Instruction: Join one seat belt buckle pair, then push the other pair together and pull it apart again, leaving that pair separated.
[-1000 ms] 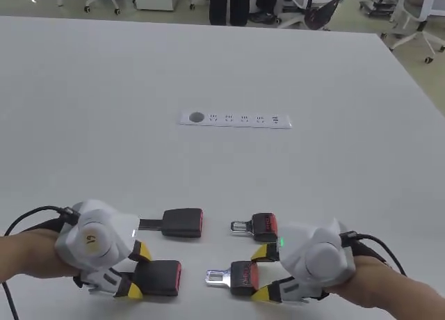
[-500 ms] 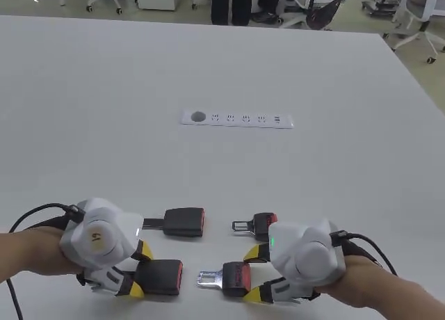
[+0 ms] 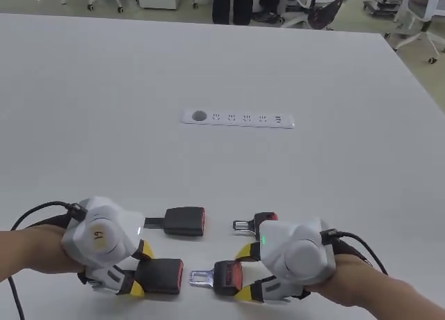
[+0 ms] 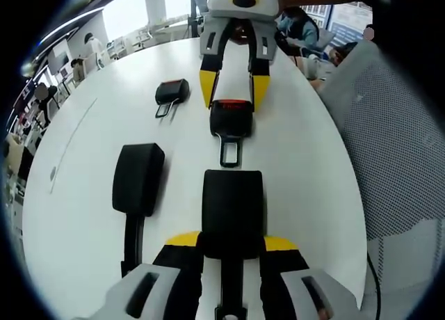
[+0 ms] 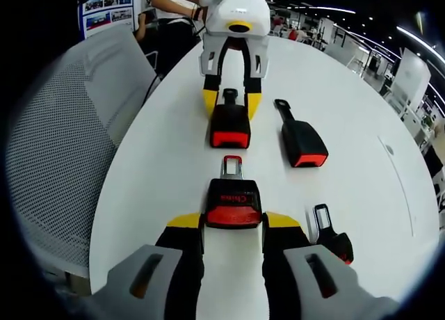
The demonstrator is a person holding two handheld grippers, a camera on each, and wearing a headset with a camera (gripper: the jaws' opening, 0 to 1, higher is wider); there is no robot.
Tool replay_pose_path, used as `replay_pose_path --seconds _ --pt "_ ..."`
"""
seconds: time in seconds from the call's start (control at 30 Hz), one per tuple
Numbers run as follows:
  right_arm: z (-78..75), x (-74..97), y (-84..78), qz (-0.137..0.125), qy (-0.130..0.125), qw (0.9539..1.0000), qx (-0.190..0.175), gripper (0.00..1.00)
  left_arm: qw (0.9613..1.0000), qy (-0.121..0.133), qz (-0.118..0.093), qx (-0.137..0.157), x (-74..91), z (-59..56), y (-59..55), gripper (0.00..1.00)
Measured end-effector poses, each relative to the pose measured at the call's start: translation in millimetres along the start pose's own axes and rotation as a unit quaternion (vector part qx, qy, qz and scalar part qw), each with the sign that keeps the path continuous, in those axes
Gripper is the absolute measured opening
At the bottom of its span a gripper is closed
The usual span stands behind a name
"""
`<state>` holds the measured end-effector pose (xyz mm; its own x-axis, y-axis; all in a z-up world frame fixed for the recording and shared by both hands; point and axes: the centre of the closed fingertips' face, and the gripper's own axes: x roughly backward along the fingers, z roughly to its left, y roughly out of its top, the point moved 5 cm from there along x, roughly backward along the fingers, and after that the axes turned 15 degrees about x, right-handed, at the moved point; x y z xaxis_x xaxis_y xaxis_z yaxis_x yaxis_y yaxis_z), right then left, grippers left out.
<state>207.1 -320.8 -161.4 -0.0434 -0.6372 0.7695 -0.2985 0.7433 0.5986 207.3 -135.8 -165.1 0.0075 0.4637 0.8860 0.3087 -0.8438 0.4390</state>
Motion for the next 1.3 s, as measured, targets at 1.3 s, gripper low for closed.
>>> replay_pose_path --seconds 1.3 --pt "-2.2 -19.3 19.4 -0.006 -0.002 1.0000 0.004 0.30 1.0000 -0.001 -0.001 0.004 -0.4 -0.5 0.4 0.32"
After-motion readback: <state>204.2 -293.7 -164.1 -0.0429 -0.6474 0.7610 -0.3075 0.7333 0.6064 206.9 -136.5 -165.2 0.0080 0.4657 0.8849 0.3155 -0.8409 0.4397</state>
